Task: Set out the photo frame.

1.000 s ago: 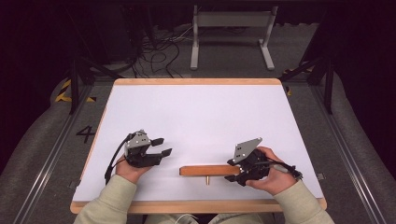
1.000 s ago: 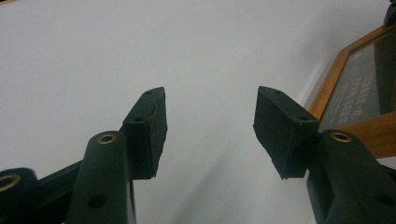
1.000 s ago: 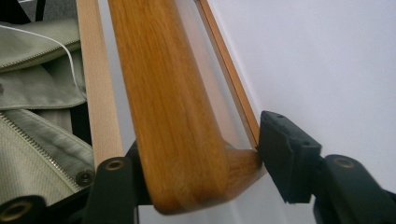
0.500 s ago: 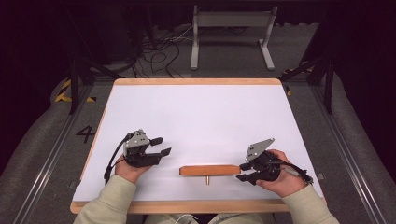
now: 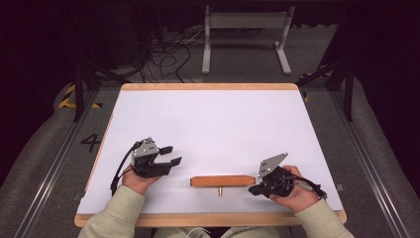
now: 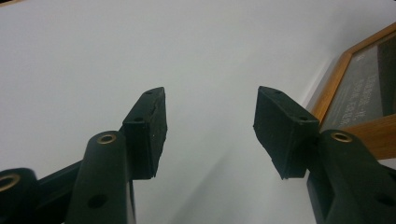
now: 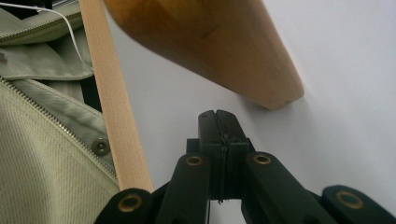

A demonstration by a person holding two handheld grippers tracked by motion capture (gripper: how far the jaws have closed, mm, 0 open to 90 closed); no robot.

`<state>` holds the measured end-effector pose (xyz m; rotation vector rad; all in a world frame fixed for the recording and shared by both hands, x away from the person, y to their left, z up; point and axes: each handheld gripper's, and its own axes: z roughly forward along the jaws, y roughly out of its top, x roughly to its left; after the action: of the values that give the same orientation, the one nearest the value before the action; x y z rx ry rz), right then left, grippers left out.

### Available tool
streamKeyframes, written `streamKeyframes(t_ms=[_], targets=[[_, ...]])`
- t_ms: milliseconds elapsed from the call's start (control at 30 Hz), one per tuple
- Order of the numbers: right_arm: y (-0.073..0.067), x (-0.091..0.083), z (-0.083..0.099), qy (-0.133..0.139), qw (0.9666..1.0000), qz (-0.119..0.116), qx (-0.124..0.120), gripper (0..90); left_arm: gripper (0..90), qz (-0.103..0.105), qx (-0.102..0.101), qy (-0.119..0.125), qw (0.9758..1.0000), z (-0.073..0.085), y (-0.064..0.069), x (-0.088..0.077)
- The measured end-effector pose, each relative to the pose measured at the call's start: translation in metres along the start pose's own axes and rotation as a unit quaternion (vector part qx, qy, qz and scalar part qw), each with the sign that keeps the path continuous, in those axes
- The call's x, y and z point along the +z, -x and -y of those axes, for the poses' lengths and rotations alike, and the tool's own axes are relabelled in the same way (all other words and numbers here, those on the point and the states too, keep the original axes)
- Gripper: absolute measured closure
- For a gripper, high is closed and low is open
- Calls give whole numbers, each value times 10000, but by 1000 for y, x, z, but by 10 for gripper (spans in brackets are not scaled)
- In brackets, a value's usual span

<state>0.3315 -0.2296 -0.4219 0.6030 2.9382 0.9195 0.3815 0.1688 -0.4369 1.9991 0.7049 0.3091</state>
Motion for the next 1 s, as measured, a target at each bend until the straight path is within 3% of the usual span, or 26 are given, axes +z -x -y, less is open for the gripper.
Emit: streamKeyframes(t_ms=[233,567,1000], targets=[[4,6,2,202,9997,-70,146,900,445,-4,-91,-20,10000,0,0,-1],[10,7,4,408,9986,14,339,900,431,-52,-76,-15,10000,1,0,-2],[31,5,-3,631,9940,391,804,900,420,-169,-157,-17,9997,7,0,-9]])
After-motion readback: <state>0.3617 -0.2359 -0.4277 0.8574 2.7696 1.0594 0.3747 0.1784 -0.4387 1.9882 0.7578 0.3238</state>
